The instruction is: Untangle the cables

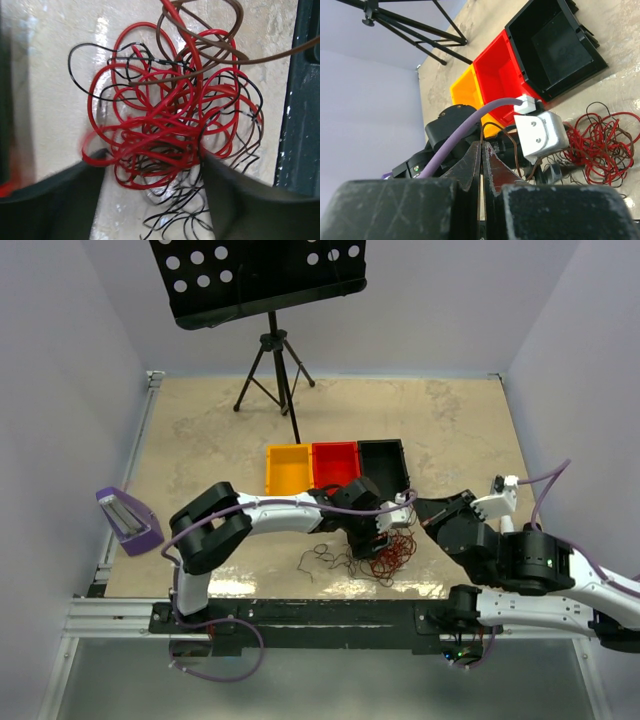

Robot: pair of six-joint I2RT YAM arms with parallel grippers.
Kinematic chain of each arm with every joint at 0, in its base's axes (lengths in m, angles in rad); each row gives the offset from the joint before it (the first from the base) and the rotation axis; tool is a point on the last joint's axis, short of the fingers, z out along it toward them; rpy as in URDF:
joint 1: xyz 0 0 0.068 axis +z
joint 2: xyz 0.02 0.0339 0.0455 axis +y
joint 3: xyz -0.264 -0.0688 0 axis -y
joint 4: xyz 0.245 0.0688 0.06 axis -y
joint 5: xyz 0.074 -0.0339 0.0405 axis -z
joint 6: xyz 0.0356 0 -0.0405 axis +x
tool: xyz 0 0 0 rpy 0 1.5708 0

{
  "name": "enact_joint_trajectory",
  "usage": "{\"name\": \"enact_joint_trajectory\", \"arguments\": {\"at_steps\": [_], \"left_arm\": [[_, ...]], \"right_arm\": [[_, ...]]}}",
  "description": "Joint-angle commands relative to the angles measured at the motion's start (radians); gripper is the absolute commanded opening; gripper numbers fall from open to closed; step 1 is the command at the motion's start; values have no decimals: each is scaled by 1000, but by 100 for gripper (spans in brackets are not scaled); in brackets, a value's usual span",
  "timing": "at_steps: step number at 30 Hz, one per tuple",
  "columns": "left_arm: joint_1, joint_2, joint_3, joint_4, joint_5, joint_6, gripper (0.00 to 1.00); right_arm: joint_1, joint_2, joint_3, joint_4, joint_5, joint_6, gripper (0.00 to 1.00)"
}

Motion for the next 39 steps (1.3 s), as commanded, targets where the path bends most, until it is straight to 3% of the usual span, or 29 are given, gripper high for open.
{"name": "enact_joint_trajectory", "arguments": {"at_steps": [1, 4, 5, 9, 14, 21, 28, 39], "left_arm": [[-6, 7, 34, 50, 52, 16, 50], [-6, -40, -16, 20, 16, 57, 5], [-4, -71, -53, 7, -12, 73, 0], [22, -235, -188, -38, -70, 134, 0], [97, -434, -298, -212, -155, 238, 0], [128, -709, -509, -364, -349, 358, 0], [137, -872, -699, -335, -624, 458, 0], [174, -953, -869, -244, -796, 565, 0]], "right_arm": [[-7, 0, 23, -7, 50, 0, 0], [-16, -1, 37, -7, 57, -20, 0], [-21, -6, 41, -7, 61, -28, 0], [-39, -32, 55, -7, 84, -63, 0], [-67, -69, 78, -7, 109, -101, 0], [-78, -46, 104, -6, 179, -126, 0], [-183, 43, 236, -1, 332, -319, 0], [-315, 109, 437, 6, 584, -615, 0]]}}
